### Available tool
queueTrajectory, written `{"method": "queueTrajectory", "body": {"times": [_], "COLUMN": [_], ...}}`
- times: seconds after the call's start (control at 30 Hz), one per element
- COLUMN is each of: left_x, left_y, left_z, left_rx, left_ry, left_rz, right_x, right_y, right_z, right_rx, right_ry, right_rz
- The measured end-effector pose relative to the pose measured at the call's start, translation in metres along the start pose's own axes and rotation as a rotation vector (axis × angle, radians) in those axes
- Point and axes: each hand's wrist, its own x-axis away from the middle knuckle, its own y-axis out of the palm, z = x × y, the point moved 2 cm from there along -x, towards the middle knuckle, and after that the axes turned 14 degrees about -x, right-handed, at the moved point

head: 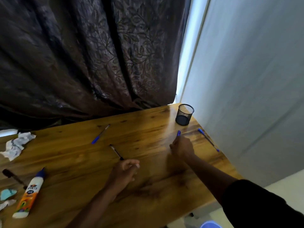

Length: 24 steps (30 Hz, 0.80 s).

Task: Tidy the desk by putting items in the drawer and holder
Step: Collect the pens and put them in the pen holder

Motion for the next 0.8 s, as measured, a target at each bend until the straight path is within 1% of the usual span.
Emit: {"method": "queueTrajectory", "body": {"times": [0.1, 0.23, 0.33, 0.47, 0.53, 0.67, 0.8], "left_x": [-0.008, -0.016, -0.018, -0.028, -0.037, -0.047, -0.050], "left_y": [0.006, 0.015, 0.023, 0.034, 0.041, 0.054, 0.063], "left_z": [0.010, 0.022, 0.025, 0.024, 0.027, 0.041, 0.053], "left_rx": [0.088, 0.186, 0.250, 0.411, 0.527, 0.737, 0.861], "left_ry": [-0.074, -0.174, -0.218, -0.276, -0.315, -0.348, -0.373], "left_rz": [0.013, -0.020, -0.035, -0.081, -0.112, -0.157, -0.157], "right_x": [-0.032, -0.054, -0.066, -0.065, -0.051, -0.012, 0.006], "right_y": [-0.007, -0.006, -0.004, 0.002, 0.004, 0.016, 0.032], "right_z": [0.010, 0.018, 0.025, 0.025, 0.016, -0.010, -0.021], "right_rx": [0.015, 0.043, -0.014, -0.167, -0.232, -0.328, -0.166], "right_ry": [0.094, 0.119, 0.158, 0.181, 0.118, -0.142, -0.349], "right_rz": [0.041, 0.008, -0.005, -0.133, -0.200, -0.355, -0.409]}}
